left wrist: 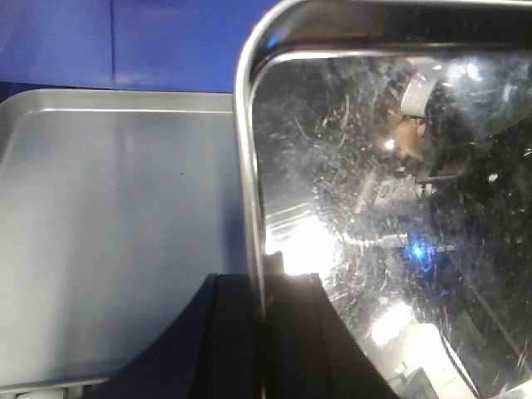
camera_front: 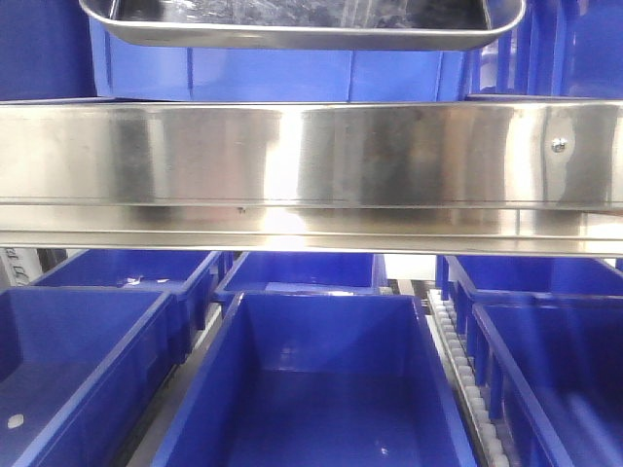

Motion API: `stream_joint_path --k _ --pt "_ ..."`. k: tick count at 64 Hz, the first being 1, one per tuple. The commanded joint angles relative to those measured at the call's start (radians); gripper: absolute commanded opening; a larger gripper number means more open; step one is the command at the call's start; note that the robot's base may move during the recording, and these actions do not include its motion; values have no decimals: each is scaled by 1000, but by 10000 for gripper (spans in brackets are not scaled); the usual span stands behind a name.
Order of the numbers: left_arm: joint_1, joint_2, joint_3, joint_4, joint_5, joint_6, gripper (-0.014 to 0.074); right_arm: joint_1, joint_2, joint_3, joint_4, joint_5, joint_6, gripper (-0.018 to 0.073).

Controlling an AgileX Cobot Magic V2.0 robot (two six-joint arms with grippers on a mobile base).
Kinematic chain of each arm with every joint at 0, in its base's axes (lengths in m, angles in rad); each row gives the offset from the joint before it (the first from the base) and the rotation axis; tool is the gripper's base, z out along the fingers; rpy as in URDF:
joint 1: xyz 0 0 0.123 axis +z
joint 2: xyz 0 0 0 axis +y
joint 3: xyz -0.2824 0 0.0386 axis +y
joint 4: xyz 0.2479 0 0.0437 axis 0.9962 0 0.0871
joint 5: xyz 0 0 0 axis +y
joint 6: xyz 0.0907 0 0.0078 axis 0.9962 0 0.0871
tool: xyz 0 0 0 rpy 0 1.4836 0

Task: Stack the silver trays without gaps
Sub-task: 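Move the held tray toward the silver tray on the new shelf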

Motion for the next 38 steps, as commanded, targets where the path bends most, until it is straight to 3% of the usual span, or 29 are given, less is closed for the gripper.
stream_joint_path --k 1,38 --pt "-25 -11 -16 -18 -178 4 -18 15 2 -13 11 -633 -9 -76" --pt "-25 -11 -16 -18 -178 4 -18 15 2 -13 11 -633 -9 -76"
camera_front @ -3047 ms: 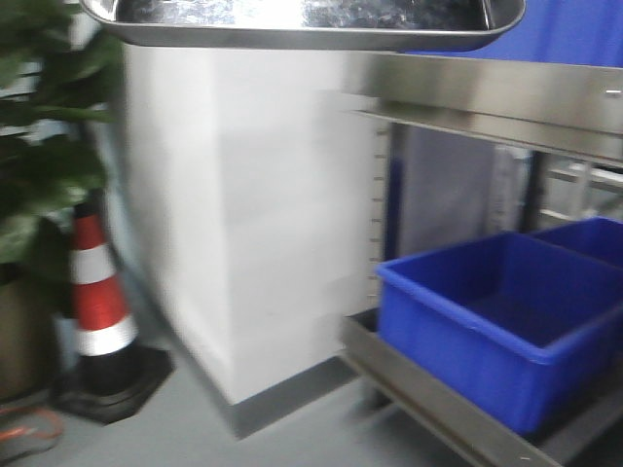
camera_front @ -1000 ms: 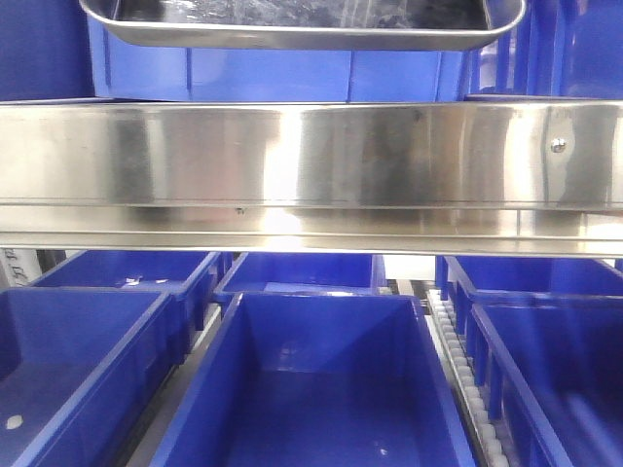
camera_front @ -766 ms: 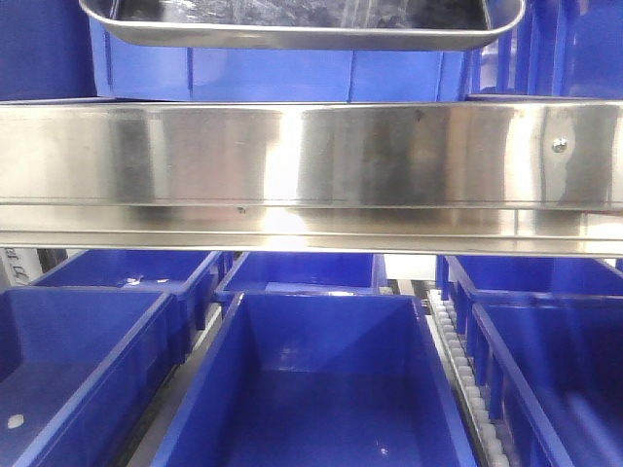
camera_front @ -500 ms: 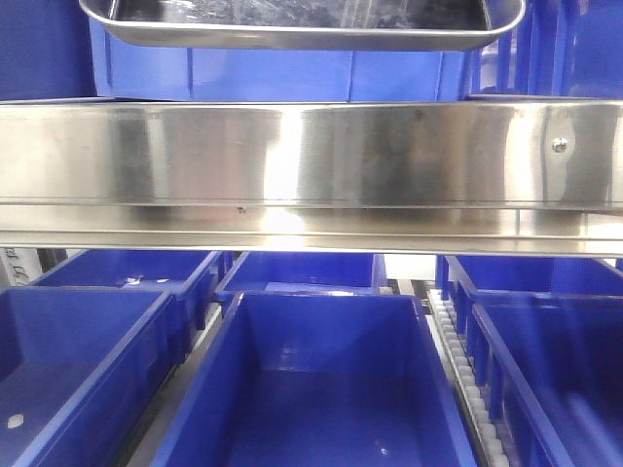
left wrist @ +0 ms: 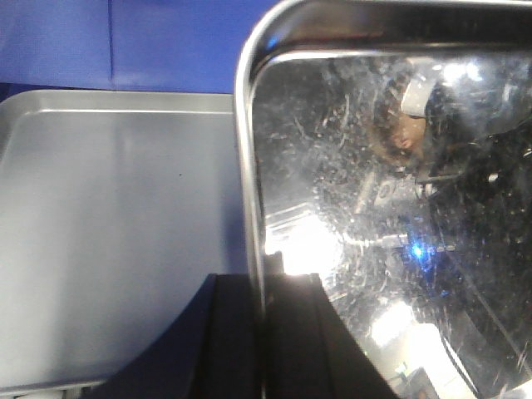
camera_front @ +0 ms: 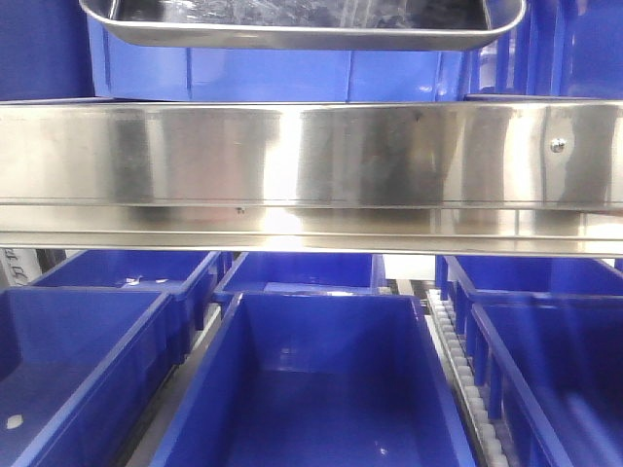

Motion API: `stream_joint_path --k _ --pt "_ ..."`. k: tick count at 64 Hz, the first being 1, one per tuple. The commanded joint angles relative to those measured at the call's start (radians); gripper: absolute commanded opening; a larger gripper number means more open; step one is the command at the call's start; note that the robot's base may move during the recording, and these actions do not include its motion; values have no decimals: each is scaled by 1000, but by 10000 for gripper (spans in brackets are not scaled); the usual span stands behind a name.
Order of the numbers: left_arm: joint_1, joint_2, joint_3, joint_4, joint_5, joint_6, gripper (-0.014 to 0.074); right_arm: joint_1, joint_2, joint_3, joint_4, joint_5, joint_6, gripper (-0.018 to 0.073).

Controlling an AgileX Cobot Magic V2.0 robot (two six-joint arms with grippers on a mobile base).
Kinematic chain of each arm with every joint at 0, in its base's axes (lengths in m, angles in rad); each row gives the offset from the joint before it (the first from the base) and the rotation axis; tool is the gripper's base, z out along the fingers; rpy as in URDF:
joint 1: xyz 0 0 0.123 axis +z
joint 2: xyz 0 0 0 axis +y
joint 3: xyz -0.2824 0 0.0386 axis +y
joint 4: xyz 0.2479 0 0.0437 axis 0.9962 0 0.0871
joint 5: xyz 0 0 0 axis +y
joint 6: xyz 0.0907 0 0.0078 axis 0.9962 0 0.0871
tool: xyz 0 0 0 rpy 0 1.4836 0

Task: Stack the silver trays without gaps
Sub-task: 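Move the held tray toward the silver tray on the new shelf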

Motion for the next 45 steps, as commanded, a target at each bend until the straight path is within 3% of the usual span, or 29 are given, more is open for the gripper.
stream_joint_path --k 1,32,40,45 --pt "-25 -11 -16 -18 -178 4 -18 15 2 -13 11 -633 -9 -76" --pt "-25 -11 -16 -14 -196 4 -18 15 2 -13 11 -642 -9 -76" --pt "-25 -11 -16 72 -253 4 -18 15 4 -13 11 -657 -9 -76" --pt "-25 -11 -16 80 -270 4 -18 15 5 -13 11 -669 -9 -76"
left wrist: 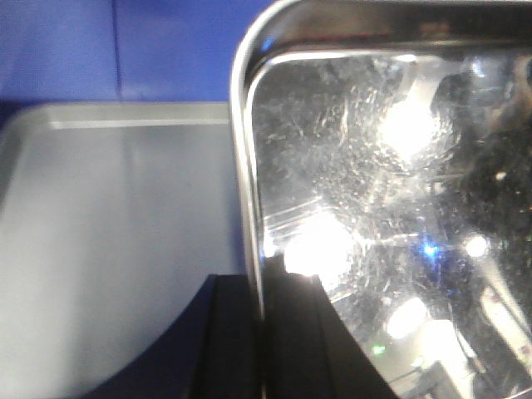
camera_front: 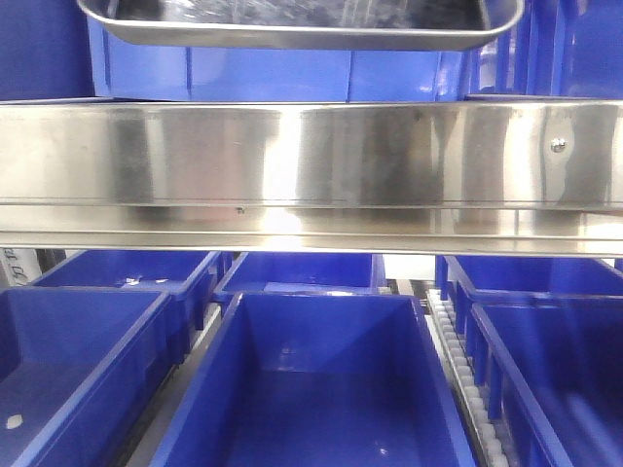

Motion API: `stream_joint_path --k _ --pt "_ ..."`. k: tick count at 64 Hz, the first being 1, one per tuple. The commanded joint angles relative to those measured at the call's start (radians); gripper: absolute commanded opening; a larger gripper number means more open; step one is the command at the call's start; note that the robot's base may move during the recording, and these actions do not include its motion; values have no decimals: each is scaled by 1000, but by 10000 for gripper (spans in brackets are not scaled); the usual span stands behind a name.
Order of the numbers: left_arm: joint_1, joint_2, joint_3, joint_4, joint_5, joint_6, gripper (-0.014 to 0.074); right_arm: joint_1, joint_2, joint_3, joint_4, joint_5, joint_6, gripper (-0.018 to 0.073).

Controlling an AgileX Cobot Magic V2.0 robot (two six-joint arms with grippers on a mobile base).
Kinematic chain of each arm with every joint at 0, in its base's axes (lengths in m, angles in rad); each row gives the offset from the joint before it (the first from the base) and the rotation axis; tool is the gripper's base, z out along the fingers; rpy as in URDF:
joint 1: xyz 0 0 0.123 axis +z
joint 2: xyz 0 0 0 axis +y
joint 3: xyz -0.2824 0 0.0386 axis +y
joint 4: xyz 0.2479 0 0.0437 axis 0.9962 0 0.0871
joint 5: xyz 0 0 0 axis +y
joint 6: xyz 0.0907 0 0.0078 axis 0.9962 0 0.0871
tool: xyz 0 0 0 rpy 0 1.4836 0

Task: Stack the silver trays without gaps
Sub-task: 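Move the held tray toward the silver tray on the new shelf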

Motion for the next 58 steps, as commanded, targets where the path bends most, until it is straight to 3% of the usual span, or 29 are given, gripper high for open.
stream_joint_path --k 1,16,24,41,58 --pt "-25 -11 -16 22 -274 4 -18 15 6 -13 3 -660 -9 -76" --pt "15 -11 -16 24 -291 -4 -17 15 43 -13 3 -667 -9 -76" --pt "96 -11 -16 -20 -321 -19 -17 15 67 -13 3 -690 -9 -76" --pt "261 21 -16 -24 -403 -19 -17 -26 116 -13 3 -719 -9 -76" --pt "273 124 -20 -20 -464 -19 -17 -95 148 -13 3 -726 -9 -76"
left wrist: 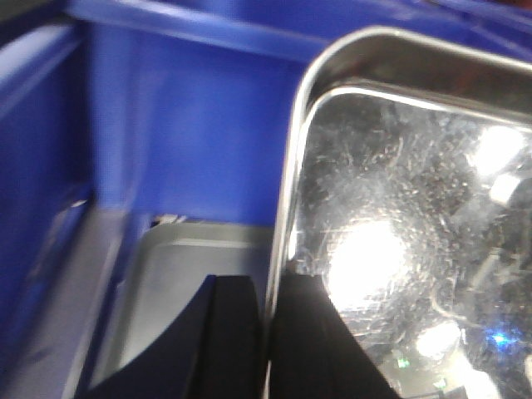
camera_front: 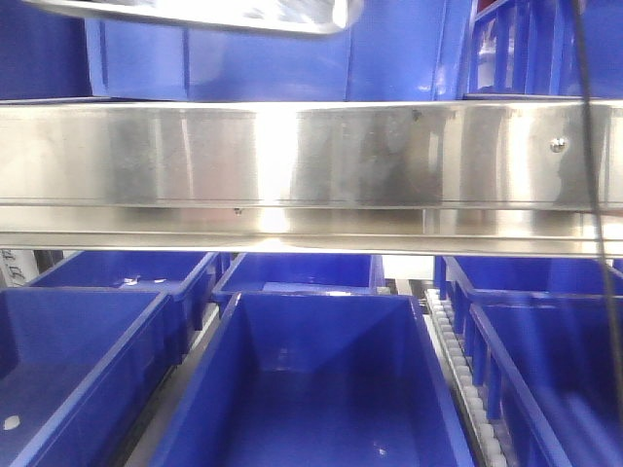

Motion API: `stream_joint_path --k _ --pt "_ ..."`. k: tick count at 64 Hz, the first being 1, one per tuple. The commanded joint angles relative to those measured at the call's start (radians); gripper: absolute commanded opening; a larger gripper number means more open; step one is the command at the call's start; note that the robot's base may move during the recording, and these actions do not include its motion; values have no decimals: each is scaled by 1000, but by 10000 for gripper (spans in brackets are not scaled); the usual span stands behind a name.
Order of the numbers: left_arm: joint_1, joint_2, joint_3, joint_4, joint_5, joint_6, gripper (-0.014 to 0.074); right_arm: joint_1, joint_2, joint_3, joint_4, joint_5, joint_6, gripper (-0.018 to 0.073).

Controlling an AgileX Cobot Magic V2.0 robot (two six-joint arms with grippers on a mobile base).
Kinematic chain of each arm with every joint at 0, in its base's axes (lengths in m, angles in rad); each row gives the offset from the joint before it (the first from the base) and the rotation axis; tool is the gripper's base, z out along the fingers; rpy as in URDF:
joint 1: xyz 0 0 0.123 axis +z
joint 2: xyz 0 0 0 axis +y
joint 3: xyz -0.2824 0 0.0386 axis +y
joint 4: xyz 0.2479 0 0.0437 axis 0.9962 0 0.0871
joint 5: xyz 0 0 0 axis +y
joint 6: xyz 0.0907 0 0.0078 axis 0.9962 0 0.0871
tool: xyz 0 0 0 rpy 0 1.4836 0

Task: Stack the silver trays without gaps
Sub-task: 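Move the held tray toward the silver tray on the new shelf, then lower the small silver tray into the larger tray with both grippers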

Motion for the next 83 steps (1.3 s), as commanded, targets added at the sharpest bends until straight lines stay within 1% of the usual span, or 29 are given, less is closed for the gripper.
stream_joint_path --k 1,4,12,17,21,28,37,44,49,51,54,57,59,61,64,67,75,83 --pt "-13 33 -20 -34 -146 -20 -17 -3 14 -13 -5 -238 -20 -76" --pt "-13 47 -31 -34 -120 -20 -17 -8 23 -13 -9 -243 -20 -76" --pt "-13 73 -59 -32 -47 -20 -17 -12 43 -13 -54 -254 -20 -76" --pt "-13 83 -70 -30 -41 -20 -17 -12 55 -13 -54 -254 -20 -76" --pt "-13 85 -69 -30 -61 -20 -17 -12 60 -13 -54 -252 -20 -76" --pt "-13 85 -69 -27 -65 -13 -17 -12 62 -13 -54 -226 -20 -76" --pt "-13 85 -69 -22 -33 12 -14 -12 62 -13 -58 -228 -22 -76" --pt "-13 85 -69 -22 -31 19 46 -12 62 -13 -60 -234 -22 -76" --pt "-13 85 -69 -22 -31 19 129 -12 62 -13 -60 -231 -22 -70" --pt "-13 85 -69 -22 -31 19 163 -12 62 -13 -60 -229 -22 -48" --pt "-13 85 -69 -22 -29 19 217 -12 62 -13 -60 -229 -22 26" --pt "-13 85 -69 -22 -29 19 254 -12 62 -13 -60 -223 -22 115" --pt "-13 85 -69 -22 -29 19 278 -12 62 -13 -60 -220 -22 193" --pt "-13 85 -69 -22 -27 19 292 -12 62 -13 -60 -211 -22 263" --pt "-13 85 -69 -22 -26 19 304 -12 62 -13 -60 -195 -22 314" --pt "-13 85 -69 -22 -24 19 309 -12 62 -13 -60 -171 -22 319" --pt "-13 85 -69 4 -8 19 309 -13 62 -13 -62 -127 -22 249" --pt "-13 85 -69 64 44 19 309 -13 62 -13 -81 -126 -22 246"
